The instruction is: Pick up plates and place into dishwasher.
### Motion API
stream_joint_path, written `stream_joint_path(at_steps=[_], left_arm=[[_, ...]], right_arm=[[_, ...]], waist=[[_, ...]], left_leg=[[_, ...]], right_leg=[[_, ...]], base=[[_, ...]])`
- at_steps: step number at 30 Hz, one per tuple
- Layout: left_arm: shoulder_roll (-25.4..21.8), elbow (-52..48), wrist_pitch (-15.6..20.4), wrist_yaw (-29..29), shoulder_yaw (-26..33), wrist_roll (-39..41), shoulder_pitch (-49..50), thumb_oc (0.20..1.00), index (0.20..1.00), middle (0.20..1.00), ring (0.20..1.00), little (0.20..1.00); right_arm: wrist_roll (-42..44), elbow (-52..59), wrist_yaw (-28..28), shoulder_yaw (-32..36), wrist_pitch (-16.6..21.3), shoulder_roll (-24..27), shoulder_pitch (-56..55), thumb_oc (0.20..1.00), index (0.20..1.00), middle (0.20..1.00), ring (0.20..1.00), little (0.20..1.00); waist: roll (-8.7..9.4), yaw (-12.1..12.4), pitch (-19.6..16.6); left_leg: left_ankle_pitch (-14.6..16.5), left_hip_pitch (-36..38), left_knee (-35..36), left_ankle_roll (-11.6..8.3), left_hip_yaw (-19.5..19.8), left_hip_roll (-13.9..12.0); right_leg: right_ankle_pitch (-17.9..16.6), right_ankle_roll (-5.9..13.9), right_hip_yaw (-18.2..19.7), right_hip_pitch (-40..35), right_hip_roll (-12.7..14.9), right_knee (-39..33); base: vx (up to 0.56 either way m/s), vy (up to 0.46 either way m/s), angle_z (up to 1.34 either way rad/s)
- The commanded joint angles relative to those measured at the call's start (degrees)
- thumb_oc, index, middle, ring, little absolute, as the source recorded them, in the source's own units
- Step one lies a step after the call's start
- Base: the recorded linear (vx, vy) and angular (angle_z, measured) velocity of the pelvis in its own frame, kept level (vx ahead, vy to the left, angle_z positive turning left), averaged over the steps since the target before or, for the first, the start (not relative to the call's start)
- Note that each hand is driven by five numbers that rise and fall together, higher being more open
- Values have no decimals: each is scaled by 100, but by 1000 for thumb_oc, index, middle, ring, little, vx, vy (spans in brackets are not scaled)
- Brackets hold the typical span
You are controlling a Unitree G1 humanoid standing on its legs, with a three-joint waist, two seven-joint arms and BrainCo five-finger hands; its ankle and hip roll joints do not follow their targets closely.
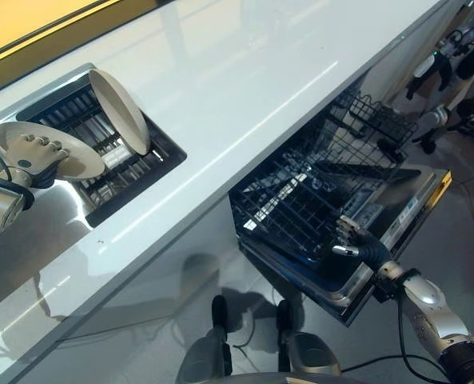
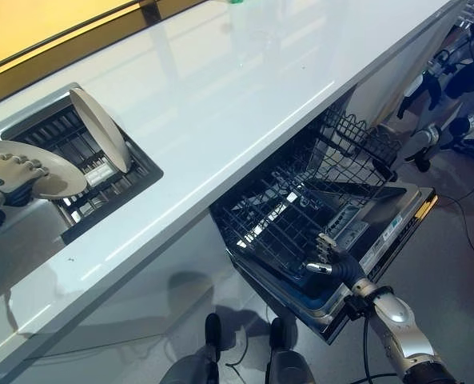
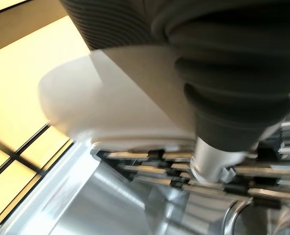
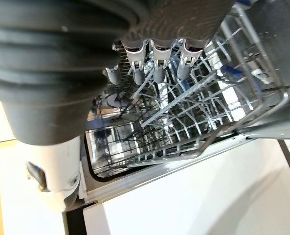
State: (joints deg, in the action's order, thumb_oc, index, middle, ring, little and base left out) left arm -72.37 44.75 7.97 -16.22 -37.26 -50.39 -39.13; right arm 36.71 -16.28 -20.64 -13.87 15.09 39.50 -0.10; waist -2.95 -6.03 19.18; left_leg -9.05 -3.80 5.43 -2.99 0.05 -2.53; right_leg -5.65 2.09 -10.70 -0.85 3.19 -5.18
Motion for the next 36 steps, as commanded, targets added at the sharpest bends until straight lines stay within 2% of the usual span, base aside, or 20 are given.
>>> stream_joint_path(at_steps=[1, 7, 10, 13, 16, 20, 25, 28, 31, 35, 36], left_arm=[[-72, 187, -278, -78, 175, 152, -567, 200, 200, 200, 200, 200], [-113, -49, -264, -254, 260, 141, -564, 200, 200, 200, 200, 200], [-157, -294, -329, -202, 326, 327, -526, 200, 200, 200, 200, 200], [-142, -616, -353, -433, 501, 719, -381, 200, 200, 200, 200, 200], [-19, -1112, -451, -962, 993, 1003, 84, 200, 200, 200, 200, 200], [171, -1897, -564, -1139, 1896, 1202, 1016, 200, 200, 200, 200, 200], [482, -2942, -580, -1268, 2676, 1447, 1534, 200, 200, 200, 200, 200], [843, -3767, -365, -1042, 3095, 1479, 1816, 200, 200, 200, 200, 200], [1305, -4573, 243, -541, 3153, 2049, 1856, 200, 200, 200, 200, 200], [1761, -4951, 876, 497, 2601, 3051, 1277, 200, 200, 200, 200, 200], [1831, -5005, 843, 816, 2420, 3353, 1093, 200, 200, 200, 200, 200]], right_arm=[[168, 601, -6, 210, 489, 71, 83, 1000, 1000, 1000, 1000, 1000], [208, 650, -79, 244, 576, -2, 61, 1000, 1000, 1000, 1000, 1000], [208, 766, -64, 232, 595, -30, 52, 1000, 1000, 1000, 1000, 1000], [268, 926, 10, 250, 746, -132, 20, 1000, 1000, 1000, 1000, 1000], [209, 1122, 222, 307, 1073, -348, 8, 1000, 1000, 1000, 1000, 1000], [-360, 1492, 605, 440, 1449, -546, 43, 1000, 1000, 1000, 1000, 1000], [-1000, 2120, 1179, 623, 1851, -426, 205, 1000, 1000, 1000, 1000, 1000], [-1609, 2455, 1715, 706, 1955, -332, 411, 1000, 1000, 1000, 1000, 1000], [-2388, 2650, 2329, 685, 2043, -92, 894, 1000, 1000, 1000, 1000, 1000], [-3300, 2431, 3082, 253, 1617, 262, 2048, 1000, 1000, 1000, 1000, 1000], [-3314, 2372, 3092, 140, 1447, 353, 2339, 1000, 1000, 1000, 1000, 1000]], waist=[[139, -6, -54], [58, 12, -285], [27, 42, -414], [10, 101, -578], [13, 215, -787], [8, 356, -985], [45, 480, -1131], [74, 612, -1220], [123, 765, -1277], [186, 901, -1330], [199, 913, -1332]], left_leg=[[657, 197, -43, 40, -295, 273], [707, 348, -43, 32, -277, 303], [732, 422, -43, 22, -265, 306], [764, 515, -43, 20, -244, 308], [797, 633, -43, 27, -196, 309], [838, 738, -43, 40, -139, 304], [887, 837, -43, 54, -37, 315], [903, 875, -43, 57, 34, 312], [931, 918, -43, 69, 112, 316], [962, 988, -43, 82, 223, 334], [962, 1003, -43, 79, 231, 330]], right_leg=[[250, 573, 224, 380, 306, 355], [288, 554, 156, 186, 313, 300], [308, 552, 126, 76, 315, 259], [334, 556, 81, -61, 320, 221], [360, 555, 34, -222, 329, 180], [412, 541, 17, -364, 315, 157], [456, 519, 6, -532, 287, 101], [479, 511, -27, -594, 282, 96], [515, 485, -78, -648, 273, 112], [547, 450, -140, -740, 250, 118], [557, 442, -154, -756, 246, 128]], base=[[41, -54, 1], [29, -54, 1], [15, -92, 1], [23, -122, 5], [43, -132, 8], [20, -98, 4], [-12, -93, 4], [-21, -91, 5], [-35, -92, 20], [-28, -86, 12], [-19, -68, 3]])
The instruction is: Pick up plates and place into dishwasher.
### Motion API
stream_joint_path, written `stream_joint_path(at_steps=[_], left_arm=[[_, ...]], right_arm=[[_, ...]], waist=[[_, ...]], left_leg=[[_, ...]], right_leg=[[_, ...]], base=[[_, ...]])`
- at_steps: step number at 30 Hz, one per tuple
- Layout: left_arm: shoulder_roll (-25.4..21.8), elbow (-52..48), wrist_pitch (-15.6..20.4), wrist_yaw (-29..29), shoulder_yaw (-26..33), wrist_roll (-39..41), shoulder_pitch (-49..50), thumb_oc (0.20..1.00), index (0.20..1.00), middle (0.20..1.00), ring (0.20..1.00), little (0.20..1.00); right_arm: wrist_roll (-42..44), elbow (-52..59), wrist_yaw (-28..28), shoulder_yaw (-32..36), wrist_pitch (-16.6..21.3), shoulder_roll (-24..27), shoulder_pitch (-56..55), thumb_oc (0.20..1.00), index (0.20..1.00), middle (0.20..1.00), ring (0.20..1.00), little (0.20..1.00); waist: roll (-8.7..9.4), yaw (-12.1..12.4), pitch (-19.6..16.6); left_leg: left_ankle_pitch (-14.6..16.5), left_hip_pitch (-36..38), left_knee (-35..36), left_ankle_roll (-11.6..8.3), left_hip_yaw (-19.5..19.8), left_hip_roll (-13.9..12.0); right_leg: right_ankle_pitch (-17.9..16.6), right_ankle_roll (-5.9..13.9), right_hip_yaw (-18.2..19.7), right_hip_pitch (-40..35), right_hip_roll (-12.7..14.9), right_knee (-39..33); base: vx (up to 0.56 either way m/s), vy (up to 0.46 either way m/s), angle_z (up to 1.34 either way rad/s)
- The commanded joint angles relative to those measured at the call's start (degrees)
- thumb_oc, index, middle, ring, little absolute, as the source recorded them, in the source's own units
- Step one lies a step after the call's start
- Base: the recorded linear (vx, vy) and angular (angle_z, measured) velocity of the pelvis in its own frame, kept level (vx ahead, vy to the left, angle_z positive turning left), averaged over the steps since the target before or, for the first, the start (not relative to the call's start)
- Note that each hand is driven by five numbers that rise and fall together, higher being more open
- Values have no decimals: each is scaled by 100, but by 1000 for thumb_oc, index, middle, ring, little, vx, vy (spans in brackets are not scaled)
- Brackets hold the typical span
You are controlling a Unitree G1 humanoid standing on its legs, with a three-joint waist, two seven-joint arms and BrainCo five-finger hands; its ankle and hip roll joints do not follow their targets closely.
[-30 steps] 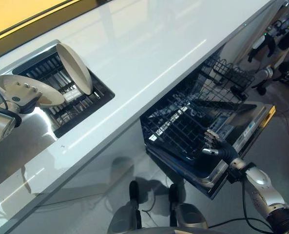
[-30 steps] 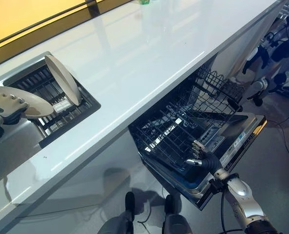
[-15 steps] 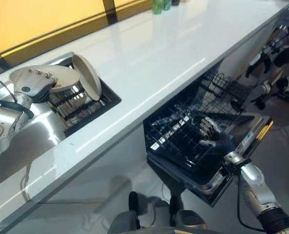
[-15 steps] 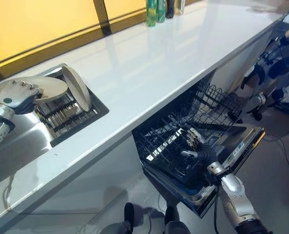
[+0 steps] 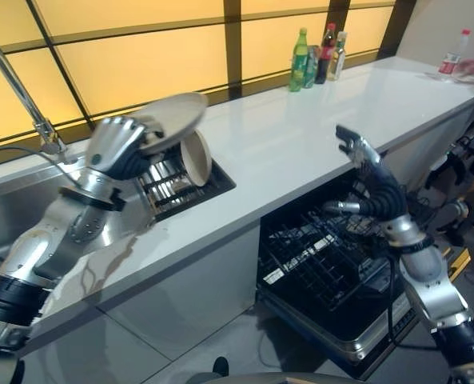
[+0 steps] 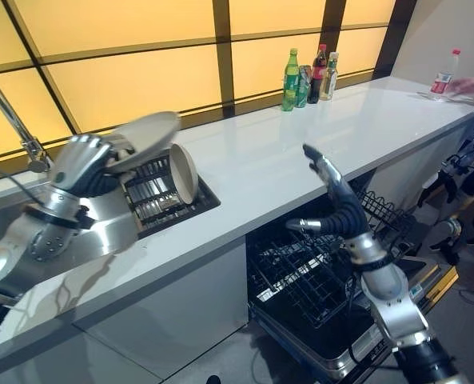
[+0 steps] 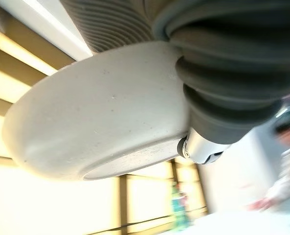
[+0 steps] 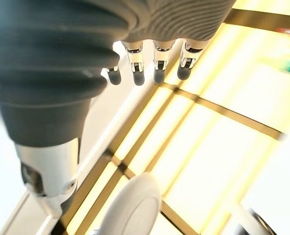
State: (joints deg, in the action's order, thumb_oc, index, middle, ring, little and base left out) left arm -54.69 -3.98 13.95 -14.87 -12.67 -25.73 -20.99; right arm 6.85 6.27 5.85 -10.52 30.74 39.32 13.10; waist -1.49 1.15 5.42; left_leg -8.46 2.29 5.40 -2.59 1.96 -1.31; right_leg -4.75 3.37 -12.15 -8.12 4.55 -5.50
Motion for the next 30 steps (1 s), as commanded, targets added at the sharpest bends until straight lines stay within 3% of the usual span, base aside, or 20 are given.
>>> stream_joint_path(at_steps=[1, 5, 10, 14, 23, 24, 25, 30], left_arm=[[117, -142, 240, 986, -271, 1289, -926, 200, 200, 200, 200, 200], [279, -15, 388, 1838, -833, 2343, -1485, 200, 200, 200, 200, 200], [444, -167, 307, 2755, -1335, 3568, -1984, 200, 200, 200, 200, 200], [559, -183, 296, 2969, -1640, 3881, -2311, 200, 200, 200, 200, 200], [626, -248, 312, 2971, -1756, 4051, -2642, 200, 200, 200, 200, 200], [646, -240, 326, 2978, -1749, 4036, -2644, 200, 200, 200, 200, 200], [659, -248, 317, 2968, -1758, 4029, -2656, 200, 200, 200, 200, 200], [675, -200, 383, 2895, -1714, 3933, -2650, 200, 200, 200, 200, 200]], right_arm=[[-311, 7, 430, -347, -255, 467, 1361, 1000, 1000, 1000, 1000, 1000], [-664, -477, 421, -835, -527, 714, 2205, 1000, 1000, 1000, 1000, 1000], [-1383, -919, 581, -1451, -799, 1098, 3038, 1000, 1000, 1000, 1000, 1000], [-1339, -1237, 546, -1807, -864, 1098, 3505, 1000, 1000, 1000, 1000, 1000], [-711, -1493, -218, -2210, -995, 886, 3813, 1000, 1000, 1000, 1000, 1000], [-624, -1514, -299, -2230, -1010, 838, 3811, 799, 799, 799, 799, 799], [-576, -1526, -355, -2238, -1023, 803, 3813, 200, 200, 200, 200, 200], [-451, -1709, -544, -2214, -1317, 644, 3765, 200, 200, 200, 200, 200]], waist=[[70, 209, 27], [115, 243, -31], [157, 277, -115], [170, 286, -143], [199, 338, -233], [198, 342, -231], [196, 346, -228], [200, 363, -237]], left_leg=[[905, 407, -44, 42, 55, 211], [928, 444, -49, 47, 94, 216], [931, 475, -55, 70, 114, 222], [948, 503, -44, 86, 146, 239], [968, 508, -40, 100, 166, 255], [971, 513, -40, 104, 164, 258], [971, 514, -40, 104, 163, 257], [982, 530, -40, 111, 180, 267]], right_leg=[[470, 304, -9, -40, 106, 170], [485, 291, -28, -72, 98, 175], [486, 270, -19, -111, 82, 163], [489, 257, 9, -133, 66, 148], [500, 244, -5, -168, 77, 104], [499, 244, -4, -172, 79, 105], [499, 244, -9, -175, 83, 105], [508, 238, 0, -195, 81, 105]], base=[[-18, -62, -1], [-3, -46, 7], [14, -25, 1], [0, 0, 0], [10, 0, 2], [0, 0, 0], [7, 8, 3], [1, 1, 1]])
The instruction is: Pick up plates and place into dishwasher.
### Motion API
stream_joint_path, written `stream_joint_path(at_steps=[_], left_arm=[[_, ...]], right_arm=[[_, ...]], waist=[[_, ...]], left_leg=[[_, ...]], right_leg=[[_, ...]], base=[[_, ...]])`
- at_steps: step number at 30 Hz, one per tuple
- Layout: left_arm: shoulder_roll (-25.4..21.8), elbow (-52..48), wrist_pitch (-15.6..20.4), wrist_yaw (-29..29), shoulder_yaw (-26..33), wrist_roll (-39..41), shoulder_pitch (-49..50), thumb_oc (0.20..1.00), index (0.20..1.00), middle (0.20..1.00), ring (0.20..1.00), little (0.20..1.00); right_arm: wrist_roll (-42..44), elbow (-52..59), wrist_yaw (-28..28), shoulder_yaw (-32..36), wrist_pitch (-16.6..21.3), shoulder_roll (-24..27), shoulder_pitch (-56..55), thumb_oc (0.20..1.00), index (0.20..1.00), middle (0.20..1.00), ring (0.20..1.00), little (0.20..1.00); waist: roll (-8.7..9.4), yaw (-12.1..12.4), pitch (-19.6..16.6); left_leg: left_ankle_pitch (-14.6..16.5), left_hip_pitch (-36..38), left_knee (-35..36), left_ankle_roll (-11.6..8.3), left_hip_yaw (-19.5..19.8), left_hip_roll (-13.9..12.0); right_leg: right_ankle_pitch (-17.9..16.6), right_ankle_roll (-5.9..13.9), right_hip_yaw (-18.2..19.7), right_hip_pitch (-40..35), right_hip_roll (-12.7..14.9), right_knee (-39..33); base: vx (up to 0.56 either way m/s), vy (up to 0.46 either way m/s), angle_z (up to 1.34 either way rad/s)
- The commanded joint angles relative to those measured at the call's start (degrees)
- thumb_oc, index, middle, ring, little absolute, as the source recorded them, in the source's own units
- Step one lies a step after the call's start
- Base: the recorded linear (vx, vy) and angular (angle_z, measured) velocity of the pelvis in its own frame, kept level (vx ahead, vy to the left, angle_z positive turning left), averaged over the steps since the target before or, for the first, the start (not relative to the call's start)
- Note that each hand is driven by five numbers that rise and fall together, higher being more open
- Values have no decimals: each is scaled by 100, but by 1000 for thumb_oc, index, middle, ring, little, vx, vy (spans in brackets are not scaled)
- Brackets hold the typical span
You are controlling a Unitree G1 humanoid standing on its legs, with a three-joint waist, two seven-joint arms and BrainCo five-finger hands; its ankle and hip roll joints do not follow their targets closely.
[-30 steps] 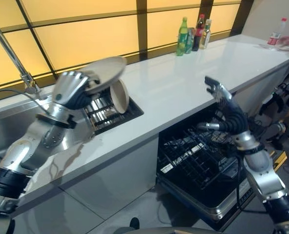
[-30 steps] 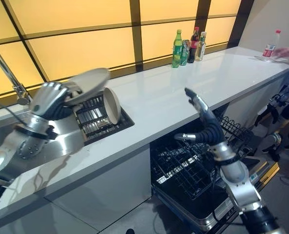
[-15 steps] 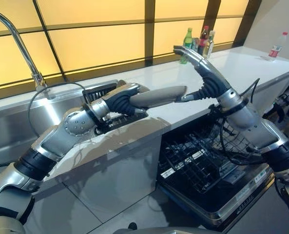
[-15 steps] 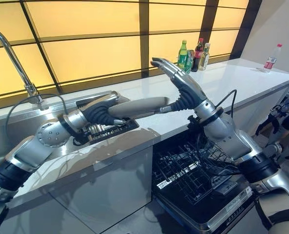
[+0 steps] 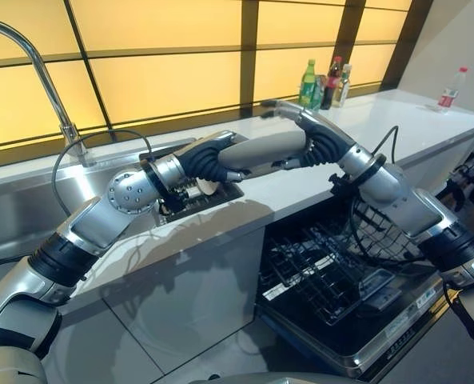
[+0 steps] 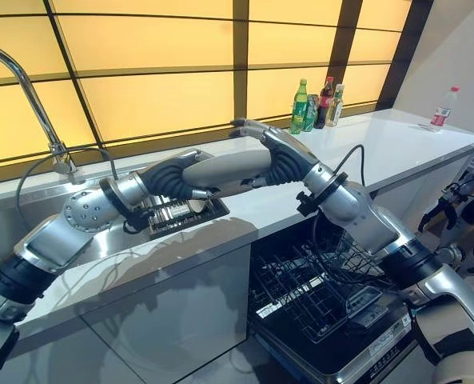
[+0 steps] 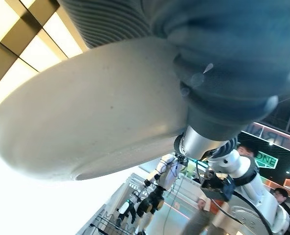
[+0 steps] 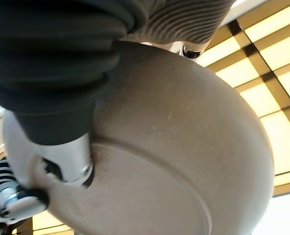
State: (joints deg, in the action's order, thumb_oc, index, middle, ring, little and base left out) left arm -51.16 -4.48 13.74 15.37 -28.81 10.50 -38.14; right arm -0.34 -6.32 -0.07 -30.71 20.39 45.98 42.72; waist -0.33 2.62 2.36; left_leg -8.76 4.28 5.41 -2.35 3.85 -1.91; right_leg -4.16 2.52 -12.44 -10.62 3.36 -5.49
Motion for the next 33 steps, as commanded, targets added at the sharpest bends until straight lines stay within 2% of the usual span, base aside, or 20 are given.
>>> stream_joint_path(at_steps=[1, 5, 13, 14, 15, 18, 21, 23, 26, 29, 33], left_arm=[[311, -162, 395, -137, -94, 316, -925, 200, 200, 200, 200, 200], [310, -160, 431, -185, -16, 274, -867, 200, 200, 200, 200, 200], [316, -158, 392, -307, 147, 160, -768, 200, 200, 200, 200, 200], [294, -131, 306, -393, 197, 74, -722, 395, 395, 395, 395, 395], [294, -88, 250, -405, 261, 15, -653, 1000, 1000, 1000, 1000, 1000], [156, -4, 268, -649, 503, -286, -364, 1000, 1000, 1000, 1000, 1000], [-59, 142, 349, -857, 1037, -568, 221, 1000, 1000, 1000, 1000, 1000], [-251, 349, 543, -1369, 1428, -1206, 660, 1000, 1000, 1000, 1000, 1000], [-381, 640, 660, -1938, 1984, -1607, 1239, 1000, 1000, 1000, 1000, 1000], [-379, 1032, 601, -2636, 2380, -2220, 1693, 1000, 1000, 1000, 1000, 1000], [-528, 1749, 353, -3407, 2610, -2668, 1841, 1000, 1000, 1000, 1000, 1000]], right_arm=[[280, -455, 33, -188, -302, -28, 785, 200, 200, 200, 200, 200], [336, -498, -108, -98, -438, -71, 688, 200, 200, 200, 200, 200], [161, -541, -39, 51, -526, -80, 591, 200, 200, 200, 200, 200], [174, -538, -22, 107, -489, -63, 540, 200, 200, 200, 200, 200], [182, -529, 2, 178, -447, -44, 467, 200, 200, 200, 200, 200], [195, -424, 25, 472, -325, 10, 159, 200, 200, 200, 200, 200], [242, -115, -119, 1016, -274, 153, -499, 200, 200, 200, 200, 200], [306, 118, -197, 1478, -248, 241, -1129, 200, 200, 200, 200, 200], [364, 252, -350, 2147, -125, 263, -1987, 200, 200, 200, 200, 200], [339, 235, -518, 2586, -56, 226, -2680, 200, 200, 200, 200, 200], [471, 198, -902, 2894, -170, 295, -3218, 200, 200, 200, 200, 200]], waist=[[83, 216, 68], [82, 209, 72], [82, 193, 74], [80, 181, 78], [84, 178, 85], [93, 162, 86], [95, 111, 78], [95, 44, 91], [92, -68, 128], [76, -175, 147], [70, -350, 192]], left_leg=[[1011, 333, -41, 87, -11, 327], [1015, 346, -41, 90, -26, 322], [1020, 360, -41, 82, -64, 305], [1023, 367, -41, 81, -77, 300], [1032, 376, -41, 84, -82, 299], [1036, 379, -41, 81, -99, 290], [1043, 375, -41, 82, -164, 270], [1044, 369, -41, 93, -219, 257], [1001, 353, -41, 113, -304, 243], [1081, 407, -41, 118, -388, 220], [1107, 454, -41, 107, -510, 197]], right_leg=[[449, 324, 32, 55, 199, 106], [451, 318, 43, 48, 199, 109], [448, 319, 70, 41, 188, 102], [444, 318, 84, 39, 182, 100], [445, 320, 92, 31, 176, 94], [436, 332, 116, 34, 167, 84], [433, 343, 173, 56, 159, 79], [418, 347, 228, 88, 148, 82], [369, 339, 333, 149, 130, 105], [415, 348, 412, 127, 103, 101], [412, 361, 509, 125, 84, 99]], base=[[0, 0, 0], [0, 0, 0], [0, 0, 0], [0, 0, 0], [0, 0, 0], [0, 0, 0], [8, 0, -1], [17, 0, -7], [-18, 12, -8], [29, 10, -11], [10, 5, -13]])
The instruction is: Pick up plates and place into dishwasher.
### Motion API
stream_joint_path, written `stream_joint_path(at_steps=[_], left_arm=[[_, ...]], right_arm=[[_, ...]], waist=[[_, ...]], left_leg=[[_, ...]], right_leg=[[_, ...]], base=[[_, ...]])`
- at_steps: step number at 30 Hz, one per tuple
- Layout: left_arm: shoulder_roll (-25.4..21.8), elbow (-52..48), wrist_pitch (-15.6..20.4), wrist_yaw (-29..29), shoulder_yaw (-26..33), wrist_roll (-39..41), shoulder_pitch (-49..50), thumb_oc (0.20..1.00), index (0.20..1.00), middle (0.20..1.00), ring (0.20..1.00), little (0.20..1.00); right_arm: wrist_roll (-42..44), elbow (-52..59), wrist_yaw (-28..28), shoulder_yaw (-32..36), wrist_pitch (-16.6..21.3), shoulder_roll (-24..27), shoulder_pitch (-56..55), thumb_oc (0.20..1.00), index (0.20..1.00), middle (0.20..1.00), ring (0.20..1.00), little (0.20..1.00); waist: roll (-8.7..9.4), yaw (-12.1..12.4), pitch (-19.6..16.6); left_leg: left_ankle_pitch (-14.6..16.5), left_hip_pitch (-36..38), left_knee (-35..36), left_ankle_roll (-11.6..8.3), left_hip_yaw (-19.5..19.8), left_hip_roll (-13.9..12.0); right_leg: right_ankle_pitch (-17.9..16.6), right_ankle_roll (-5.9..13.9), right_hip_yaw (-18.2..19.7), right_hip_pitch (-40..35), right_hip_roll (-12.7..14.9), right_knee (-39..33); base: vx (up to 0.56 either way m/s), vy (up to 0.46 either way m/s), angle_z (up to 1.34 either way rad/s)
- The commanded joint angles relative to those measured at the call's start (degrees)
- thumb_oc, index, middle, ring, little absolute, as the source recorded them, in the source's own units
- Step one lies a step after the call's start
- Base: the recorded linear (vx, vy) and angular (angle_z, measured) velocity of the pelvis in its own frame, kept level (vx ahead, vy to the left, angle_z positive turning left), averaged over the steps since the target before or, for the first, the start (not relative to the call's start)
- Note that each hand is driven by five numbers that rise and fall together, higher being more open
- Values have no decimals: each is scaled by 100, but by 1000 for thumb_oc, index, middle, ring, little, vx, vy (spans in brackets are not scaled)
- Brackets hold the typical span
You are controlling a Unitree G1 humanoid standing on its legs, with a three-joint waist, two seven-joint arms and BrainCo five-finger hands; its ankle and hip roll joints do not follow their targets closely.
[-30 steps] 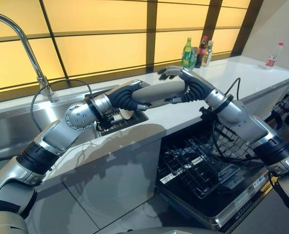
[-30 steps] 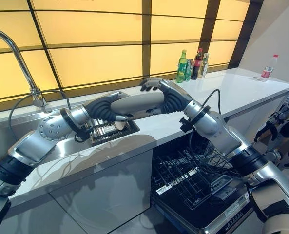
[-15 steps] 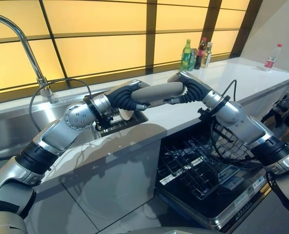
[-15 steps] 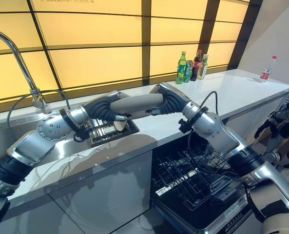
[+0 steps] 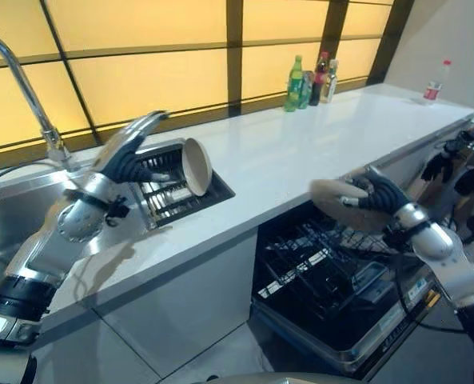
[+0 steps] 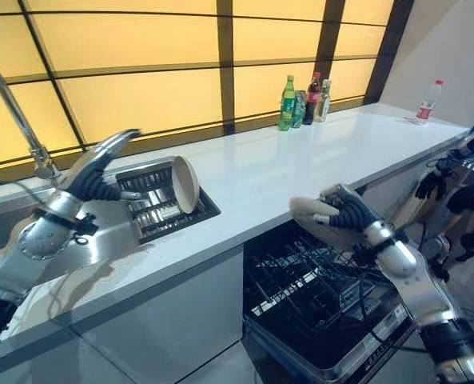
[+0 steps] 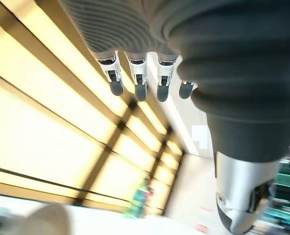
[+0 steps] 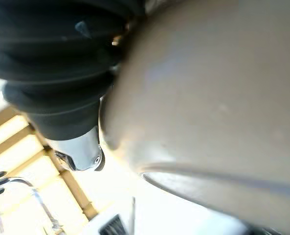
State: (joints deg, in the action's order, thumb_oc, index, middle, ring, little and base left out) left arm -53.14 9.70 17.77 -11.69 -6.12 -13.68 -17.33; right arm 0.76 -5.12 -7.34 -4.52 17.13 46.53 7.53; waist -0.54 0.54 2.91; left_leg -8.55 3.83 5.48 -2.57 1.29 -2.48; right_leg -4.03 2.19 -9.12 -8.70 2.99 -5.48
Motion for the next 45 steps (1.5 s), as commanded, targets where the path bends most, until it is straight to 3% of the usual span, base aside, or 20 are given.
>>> stream_joint_path(at_steps=[1, 5, 11, 19, 27, 34, 45], left_arm=[[-384, 517, -73, -787, 357, -322, -255, 1000, 1000, 1000, 1000, 1000], [-629, 968, -245, -858, 291, -596, -340, 1000, 1000, 1000, 1000, 1000], [-1013, 1680, -454, -1046, -379, -654, -1038, 1000, 1000, 1000, 1000, 1000], [-1380, 2126, -852, -999, -1747, -1012, -2486, 1000, 1000, 1000, 1000, 1000], [-1156, 2600, -1387, -848, -3016, -1285, -3885, 1000, 1000, 1000, 1000, 1000], [-849, 2968, -1736, -726, -3611, -1501, -4648, 1000, 1000, 1000, 1000, 1000], [-639, 3204, -1924, -304, -4141, -1752, -5378, 1000, 1000, 1000, 1000, 1000]], right_arm=[[403, 67, -298, 309, 80, 278, 231, 200, 200, 200, 200, 200], [649, 125, -662, 367, -94, 403, -50, 200, 200, 200, 200, 200], [958, -187, -1078, -101, -306, 390, -8, 200, 200, 200, 200, 200], [1191, -988, -1262, -1211, -566, 120, 652, 200, 200, 200, 200, 200], [1435, -1804, -924, -2261, -945, -439, 1874, 200, 200, 200, 200, 200], [1404, -2300, -664, -2812, -1130, -745, 2860, 200, 200, 200, 200, 200], [1384, -2847, -705, -3079, -1353, -894, 3594, 200, 200, 200, 200, 200]], waist=[[89, -181, 144], [64, -318, 192], [-11, -451, 258], [-126, -442, 410], [-246, -376, 803], [-352, -339, 1171], [-411, -258, 1501]], left_leg=[[1085, 502, -48, 121, -278, 249], [1076, 517, -48, 87, -374, 223], [1055, 510, -48, 52, -496, 208], [992, 346, -48, 22, -499, 236], [881, -17, -48, 16, -364, 316], [781, -270, -48, 13, -250, 389], [660, -537, -48, 21, -118, 502]], right_leg=[[394, 396, 200, -63, 115, 97], [378, 410, 270, -45, 107, 103], [334, 442, 316, -15, 125, 84], [263, 467, 288, 124, 176, 48], [177, 439, 245, 466, 251, 48], [111, 402, 231, 730, 311, 81], [56, 392, 166, 1058, 415, 208]], base=[[16, 8, -24], [20, 13, -11], [49, 36, -13], [47, 61, -5], [-71, 77, -2], [-81, 85, 1], [-46, 62, 7]])
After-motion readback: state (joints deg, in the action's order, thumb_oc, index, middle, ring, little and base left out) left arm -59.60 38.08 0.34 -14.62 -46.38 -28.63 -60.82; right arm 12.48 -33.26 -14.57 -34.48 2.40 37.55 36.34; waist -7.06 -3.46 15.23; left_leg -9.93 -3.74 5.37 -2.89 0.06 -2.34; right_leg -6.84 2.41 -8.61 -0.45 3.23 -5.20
